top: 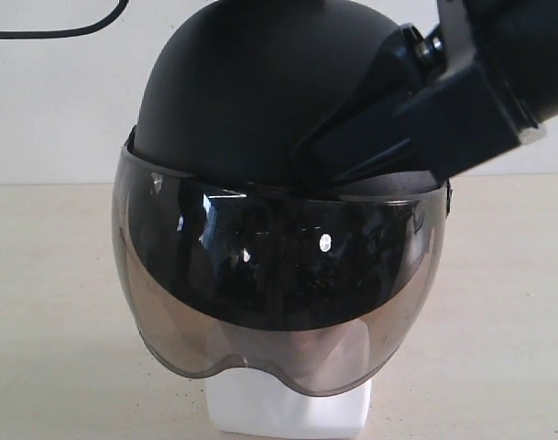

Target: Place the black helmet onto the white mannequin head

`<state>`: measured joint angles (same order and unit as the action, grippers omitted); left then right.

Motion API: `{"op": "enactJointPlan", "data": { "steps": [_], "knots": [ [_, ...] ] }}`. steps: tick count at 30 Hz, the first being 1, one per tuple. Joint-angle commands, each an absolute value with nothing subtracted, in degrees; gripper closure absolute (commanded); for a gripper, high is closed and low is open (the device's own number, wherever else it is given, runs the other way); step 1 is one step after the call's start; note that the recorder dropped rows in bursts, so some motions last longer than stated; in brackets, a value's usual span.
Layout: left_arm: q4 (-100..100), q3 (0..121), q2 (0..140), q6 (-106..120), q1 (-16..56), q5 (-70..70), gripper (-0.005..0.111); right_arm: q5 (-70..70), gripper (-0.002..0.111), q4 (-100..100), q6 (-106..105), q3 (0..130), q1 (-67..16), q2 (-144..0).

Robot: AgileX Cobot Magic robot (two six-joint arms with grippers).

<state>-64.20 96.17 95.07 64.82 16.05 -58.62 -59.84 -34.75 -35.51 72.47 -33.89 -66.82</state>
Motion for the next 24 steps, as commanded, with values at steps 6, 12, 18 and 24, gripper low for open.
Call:
{"op": "enactJointPlan", "data": {
  "steps": [6,12,18,24],
  "knots": [
    [-61.57,95.92,95.97,63.21,16.03,-59.94,0.102,-62.35,0.108,-32.70,-35.07,72.47,-33.91,-67.56],
    [-61.54,95.92,95.97,62.65,16.03,-59.66,0.102,-64.65,0.108,-32.34,-34.82,72.47,-33.91,-67.56],
    [-61.54,95.92,95.97,62.23,16.03,-59.55,0.102,-64.19,0.108,-32.34,-34.82,68.76,-33.91,-67.56],
    [-61.54,95.92,95.97,62.11,16.03,-59.55,0.102,-63.43,0.108,-32.22,-35.14,66.28,-33.91,-67.56]
  ]
}}
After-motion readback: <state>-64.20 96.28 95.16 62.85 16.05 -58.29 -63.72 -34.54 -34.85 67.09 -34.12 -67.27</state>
